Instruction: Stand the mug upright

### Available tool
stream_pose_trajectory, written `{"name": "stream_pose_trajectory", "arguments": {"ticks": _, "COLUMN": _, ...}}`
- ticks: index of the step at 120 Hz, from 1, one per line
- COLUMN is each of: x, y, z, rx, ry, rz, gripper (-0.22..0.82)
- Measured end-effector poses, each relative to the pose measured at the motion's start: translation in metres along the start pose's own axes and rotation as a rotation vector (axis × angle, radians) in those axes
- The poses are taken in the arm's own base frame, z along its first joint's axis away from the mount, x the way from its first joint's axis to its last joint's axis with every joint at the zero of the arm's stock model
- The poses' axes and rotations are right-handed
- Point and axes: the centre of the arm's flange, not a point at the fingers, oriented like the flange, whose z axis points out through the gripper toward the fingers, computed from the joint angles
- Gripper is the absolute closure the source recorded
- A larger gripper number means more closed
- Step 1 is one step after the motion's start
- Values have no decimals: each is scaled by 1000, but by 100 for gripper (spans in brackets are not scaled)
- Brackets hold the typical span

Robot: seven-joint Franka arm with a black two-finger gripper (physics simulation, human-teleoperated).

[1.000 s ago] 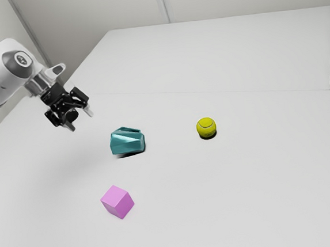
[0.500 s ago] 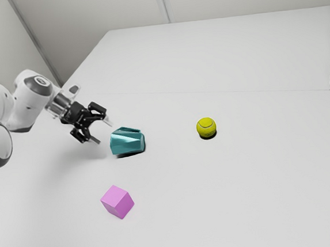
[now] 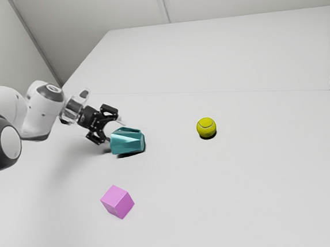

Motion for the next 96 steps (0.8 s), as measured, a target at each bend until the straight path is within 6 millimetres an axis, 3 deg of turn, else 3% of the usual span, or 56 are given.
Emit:
{"name": "stream_pose_trajectory", "arguments": {"ticks": 18, "x": 3, "y": 3, "z": 10, "rx": -20, "ry": 6, "rz": 8, "gripper": 5}}
{"name": "stream_pose_trajectory", "arguments": {"ticks": 35, "x": 4, "y": 4, "z": 11, "rx": -18, "ry": 20, "rz": 17, "gripper": 41}}
{"name": "stream_pose_trajectory", "arguments": {"ticks": 45, "x": 4, "y": 7, "z": 11, "rx": -17, "ry": 26, "rz": 24, "gripper": 54}}
{"name": "stream_pose_trajectory", "arguments": {"ticks": 96, "x": 0, "y": 47, "z": 22, "rx": -19, "ry": 23, "rz": 93, "gripper": 77}}
